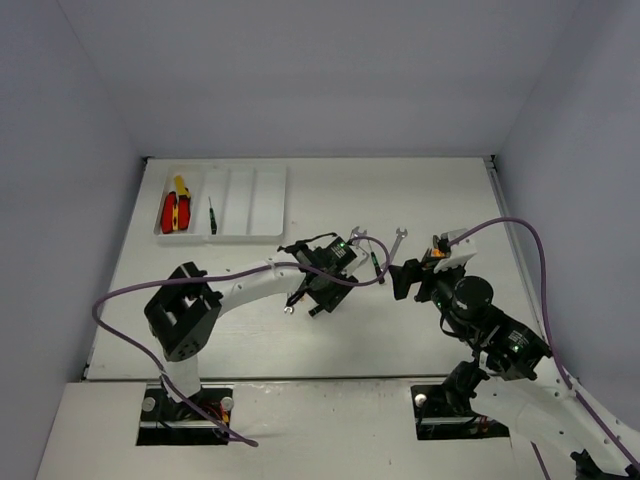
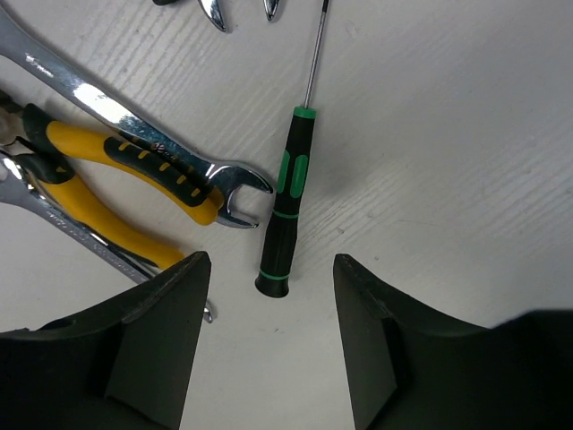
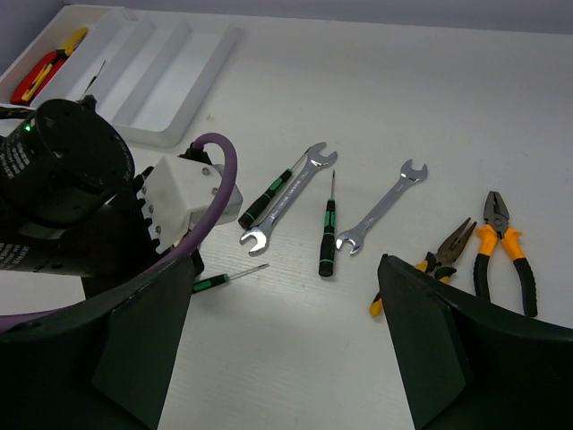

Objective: Sort the tools into containers

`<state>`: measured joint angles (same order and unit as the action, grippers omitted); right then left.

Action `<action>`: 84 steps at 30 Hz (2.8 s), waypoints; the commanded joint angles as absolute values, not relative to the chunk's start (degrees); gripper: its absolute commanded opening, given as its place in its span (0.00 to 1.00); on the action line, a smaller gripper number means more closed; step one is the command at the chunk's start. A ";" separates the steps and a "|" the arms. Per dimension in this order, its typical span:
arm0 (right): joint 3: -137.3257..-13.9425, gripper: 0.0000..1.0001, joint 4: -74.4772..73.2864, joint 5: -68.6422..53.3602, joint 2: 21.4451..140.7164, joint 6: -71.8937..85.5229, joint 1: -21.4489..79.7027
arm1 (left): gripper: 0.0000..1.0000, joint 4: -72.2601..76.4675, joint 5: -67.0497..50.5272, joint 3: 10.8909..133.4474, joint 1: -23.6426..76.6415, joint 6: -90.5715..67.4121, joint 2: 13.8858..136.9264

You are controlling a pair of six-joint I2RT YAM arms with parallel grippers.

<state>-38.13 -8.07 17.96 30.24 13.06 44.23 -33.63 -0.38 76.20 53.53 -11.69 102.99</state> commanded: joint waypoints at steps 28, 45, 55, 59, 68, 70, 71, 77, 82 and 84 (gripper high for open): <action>-40.86 0.81 -6.77 22.93 30.24 13.79 43.95 | 0.07 -36.31 5.69 78.44 48.11 -21.81 92.42; -39.99 0.82 -6.94 21.80 30.76 13.89 43.95 | 0.07 -36.65 7.19 100.51 6.80 -22.13 110.81; -39.56 0.82 -7.03 22.05 30.33 13.90 44.11 | 0.28 -38.58 10.40 109.55 0.80 -15.51 121.62; -39.55 0.82 -7.12 22.22 30.63 14.06 44.05 | 0.42 -38.50 9.93 110.63 0.86 -12.36 122.03; -39.81 0.82 -7.12 23.27 31.41 14.01 44.12 | 0.46 -37.90 4.19 103.17 6.13 -14.79 109.72; -39.81 0.82 -7.12 23.38 31.38 14.06 44.12 | 0.46 -37.79 4.63 101.55 9.83 -15.45 107.03; -39.81 0.82 -7.17 23.38 31.42 14.11 44.08 | 0.46 -37.52 4.61 100.55 12.96 -16.02 105.63; -39.64 0.82 -7.19 23.01 31.19 14.34 44.03 | 0.46 -34.10 2.90 96.23 27.42 -20.55 102.35; -39.68 0.82 -7.12 22.61 30.97 14.36 44.12 | 0.47 -29.23 3.49 93.92 36.55 -24.90 104.92; -39.49 0.82 -7.12 22.35 30.86 14.55 44.12 | 0.46 -28.46 3.97 94.40 39.13 -25.56 106.72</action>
<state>-38.13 -10.26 21.24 30.48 13.69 44.23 -32.81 2.65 93.77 36.79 -21.43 105.46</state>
